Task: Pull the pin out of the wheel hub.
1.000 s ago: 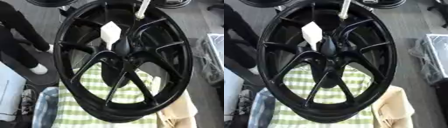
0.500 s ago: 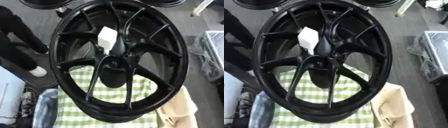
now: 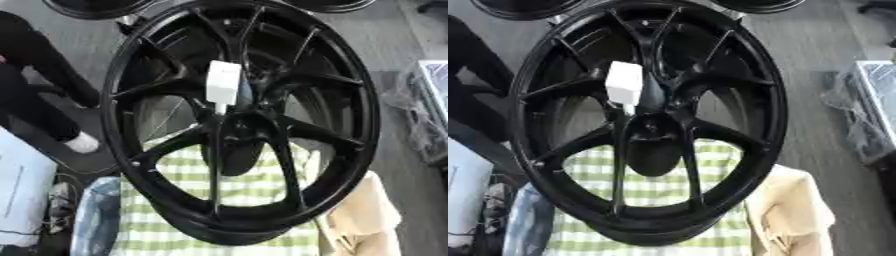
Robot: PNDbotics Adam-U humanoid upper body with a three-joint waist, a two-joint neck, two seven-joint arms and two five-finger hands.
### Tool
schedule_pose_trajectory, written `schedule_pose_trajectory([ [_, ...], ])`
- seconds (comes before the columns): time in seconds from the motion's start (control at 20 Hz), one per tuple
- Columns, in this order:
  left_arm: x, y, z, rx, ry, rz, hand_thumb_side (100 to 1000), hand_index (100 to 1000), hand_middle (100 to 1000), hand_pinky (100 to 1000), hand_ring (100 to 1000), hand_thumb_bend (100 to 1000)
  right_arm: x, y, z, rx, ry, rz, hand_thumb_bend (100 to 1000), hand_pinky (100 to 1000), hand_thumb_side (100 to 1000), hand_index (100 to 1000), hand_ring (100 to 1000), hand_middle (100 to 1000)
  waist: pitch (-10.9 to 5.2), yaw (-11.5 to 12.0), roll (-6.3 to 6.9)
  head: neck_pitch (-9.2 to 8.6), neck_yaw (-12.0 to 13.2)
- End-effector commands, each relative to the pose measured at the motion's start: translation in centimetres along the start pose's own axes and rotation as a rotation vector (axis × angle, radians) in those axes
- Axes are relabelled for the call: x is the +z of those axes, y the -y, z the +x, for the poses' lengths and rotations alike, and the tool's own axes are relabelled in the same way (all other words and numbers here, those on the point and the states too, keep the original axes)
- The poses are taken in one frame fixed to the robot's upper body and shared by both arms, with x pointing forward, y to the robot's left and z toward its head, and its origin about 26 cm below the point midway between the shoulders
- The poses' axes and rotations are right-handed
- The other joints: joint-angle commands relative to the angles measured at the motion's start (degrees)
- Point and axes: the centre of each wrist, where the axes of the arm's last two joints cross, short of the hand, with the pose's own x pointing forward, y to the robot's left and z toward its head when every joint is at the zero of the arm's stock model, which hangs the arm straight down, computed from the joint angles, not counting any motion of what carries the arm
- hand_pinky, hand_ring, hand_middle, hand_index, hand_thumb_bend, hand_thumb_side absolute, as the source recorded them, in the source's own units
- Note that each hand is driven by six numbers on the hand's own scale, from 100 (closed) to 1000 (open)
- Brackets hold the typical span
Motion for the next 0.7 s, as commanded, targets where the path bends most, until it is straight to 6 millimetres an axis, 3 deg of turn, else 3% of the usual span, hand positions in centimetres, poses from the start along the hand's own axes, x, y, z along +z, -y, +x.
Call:
schedule_pose_trajectory([
  [0.05, -0.2, -0.4, 0.7, -0.004, 0.025, 0.011, 821, 700, 602, 745, 656, 146, 0.4, 0.9, -0.9, 0.087, -0.045, -0.012, 365, 941, 125, 940, 937, 831, -0.63, -0.2, 0.04, 0.00, 0.2],
  [0.2, -0.2, -0.4, 0.7, -0.003, 0.024, 0.011, 821, 700, 602, 746, 656, 147, 0.6, 0.7, -1.5, 0.118, -0.076, -0.022, 394, 964, 184, 964, 961, 840, -0.63, -0.2, 0.15, -0.12, 0.3],
  [0.35, -0.2, -0.4, 0.7, -0.003, 0.024, 0.011, 821, 700, 602, 746, 656, 147, 0.6, 0.6, -1.7, 0.125, -0.093, -0.046, 387, 962, 112, 965, 956, 837, -0.64, -0.3, 0.19, -0.08, 0.4],
  [0.4, -0.2, -0.4, 0.7, -0.003, 0.024, 0.011, 821, 700, 602, 746, 656, 147, 0.6, 0.6, -1.7, 0.120, -0.096, -0.060, 360, 955, 100, 959, 944, 832, -0.63, -0.3, 0.19, -0.05, 0.4],
  [0.5, -0.2, -0.4, 0.6, -0.003, 0.023, 0.012, 821, 700, 602, 746, 657, 147, 0.5, 0.9, -1.4, 0.067, -0.102, -0.149, 100, 906, 100, 923, 865, 774, -0.63, -0.4, 0.19, 0.03, 0.4],
  [0.6, -0.2, -0.3, 0.7, -0.001, 0.025, 0.010, 821, 700, 602, 746, 657, 147, 0.1, 0.9, -0.1, -0.083, -0.096, -0.291, 100, 888, 114, 884, 815, 727, -0.57, -0.3, 0.21, 0.01, 0.4],
  [0.65, -0.2, -0.3, 0.7, 0.001, 0.025, 0.008, 822, 700, 602, 746, 657, 146, -0.1, 0.7, 0.9, -0.178, -0.075, -0.350, 100, 882, 395, 857, 781, 688, -0.55, -0.1, 0.25, 0.03, 0.3],
  [0.7, -0.2, -0.2, 0.7, 0.004, 0.026, 0.005, 822, 700, 603, 746, 657, 146, -0.4, 0.4, 2.3, -0.296, -0.034, -0.399, 100, 883, 520, 852, 773, 677, -0.52, 0.0, 0.29, 0.01, 0.1],
])
